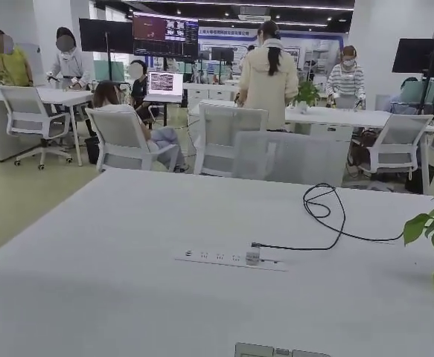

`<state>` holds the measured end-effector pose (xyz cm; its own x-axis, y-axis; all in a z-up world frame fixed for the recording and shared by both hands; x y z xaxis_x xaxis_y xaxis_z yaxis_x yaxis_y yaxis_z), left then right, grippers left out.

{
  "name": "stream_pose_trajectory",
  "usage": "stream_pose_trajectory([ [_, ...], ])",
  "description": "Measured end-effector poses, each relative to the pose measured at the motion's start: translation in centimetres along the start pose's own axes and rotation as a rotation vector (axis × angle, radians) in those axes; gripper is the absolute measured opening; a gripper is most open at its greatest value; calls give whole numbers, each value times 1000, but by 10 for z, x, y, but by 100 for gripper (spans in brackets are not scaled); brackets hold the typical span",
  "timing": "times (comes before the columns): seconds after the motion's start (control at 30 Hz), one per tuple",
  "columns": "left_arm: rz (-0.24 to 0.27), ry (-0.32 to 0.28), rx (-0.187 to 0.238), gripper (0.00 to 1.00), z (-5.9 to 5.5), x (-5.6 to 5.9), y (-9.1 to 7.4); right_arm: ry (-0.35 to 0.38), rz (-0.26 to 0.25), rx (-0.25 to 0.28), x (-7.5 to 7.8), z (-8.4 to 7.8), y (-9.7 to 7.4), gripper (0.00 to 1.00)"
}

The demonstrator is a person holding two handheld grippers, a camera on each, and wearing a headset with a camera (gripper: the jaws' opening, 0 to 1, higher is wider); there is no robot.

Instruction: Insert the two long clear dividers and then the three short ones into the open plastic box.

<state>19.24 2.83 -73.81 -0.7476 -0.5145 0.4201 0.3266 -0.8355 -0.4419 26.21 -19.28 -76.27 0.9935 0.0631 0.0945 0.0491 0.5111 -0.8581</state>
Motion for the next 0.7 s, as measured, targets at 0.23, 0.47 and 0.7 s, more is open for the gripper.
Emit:
stream_pose_trajectory([
  [0.23,2,-10,-3,100,-2,-3,1,12,16,-117,-7,-56,-4,54],
  [0.47,-8,-11,-13,100,-6,-3,2,-16,52,-220,-12,-95,3,53],
  [0.7,2,-30,-3,100,-6,-6,-1,-79,81,-287,-13,-115,9,50],
])
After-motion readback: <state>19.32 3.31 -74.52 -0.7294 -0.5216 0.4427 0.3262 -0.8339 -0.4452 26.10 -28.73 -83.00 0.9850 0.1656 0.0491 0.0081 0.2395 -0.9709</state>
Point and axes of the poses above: the centre of the closed fingertips' face, and the gripper's own axes: y roughly forward along the fingers, x roughly to its right, z roughly out of its top, the point moved 2 cm from there along -y, roughly backward along the fingers, and after that the axes turned 14 degrees about -y, right-handed, at the moved point
